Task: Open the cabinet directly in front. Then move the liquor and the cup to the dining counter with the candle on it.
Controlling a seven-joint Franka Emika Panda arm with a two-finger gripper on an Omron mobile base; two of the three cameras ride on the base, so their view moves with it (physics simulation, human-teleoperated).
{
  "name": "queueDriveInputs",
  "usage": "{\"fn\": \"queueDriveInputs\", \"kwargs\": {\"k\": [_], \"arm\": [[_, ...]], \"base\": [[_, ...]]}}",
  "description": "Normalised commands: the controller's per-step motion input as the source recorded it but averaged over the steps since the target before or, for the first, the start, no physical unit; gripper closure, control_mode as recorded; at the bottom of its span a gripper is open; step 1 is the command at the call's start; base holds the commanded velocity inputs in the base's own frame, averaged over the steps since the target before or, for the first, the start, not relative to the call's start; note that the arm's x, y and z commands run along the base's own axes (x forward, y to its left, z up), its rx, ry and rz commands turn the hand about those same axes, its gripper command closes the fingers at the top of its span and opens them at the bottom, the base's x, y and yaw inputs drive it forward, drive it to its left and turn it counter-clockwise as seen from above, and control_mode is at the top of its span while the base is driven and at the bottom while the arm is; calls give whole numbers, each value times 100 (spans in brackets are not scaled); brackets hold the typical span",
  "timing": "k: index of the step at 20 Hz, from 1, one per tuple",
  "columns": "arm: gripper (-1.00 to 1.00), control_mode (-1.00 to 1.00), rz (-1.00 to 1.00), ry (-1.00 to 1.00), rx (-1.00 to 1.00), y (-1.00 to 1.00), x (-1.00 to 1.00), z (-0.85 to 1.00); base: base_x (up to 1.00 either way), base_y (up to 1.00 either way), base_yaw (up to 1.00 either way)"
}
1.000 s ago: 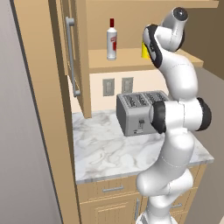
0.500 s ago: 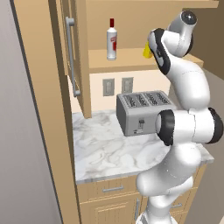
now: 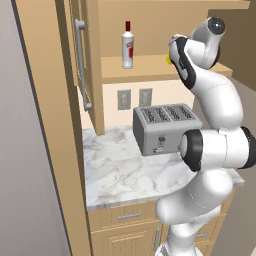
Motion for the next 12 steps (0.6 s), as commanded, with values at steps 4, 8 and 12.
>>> {"fn": "queueDriveInputs", "kwargs": {"k": [4,8,12], "arm": [[100,-100,0,-50,-1,0,-7,33],[100,-100,0,-10,0,0,-9,7],[100,-100,0,-8,0,0,-39,10]], "base": [[0,0,0],[0,0,0],[0,0,0]]}}
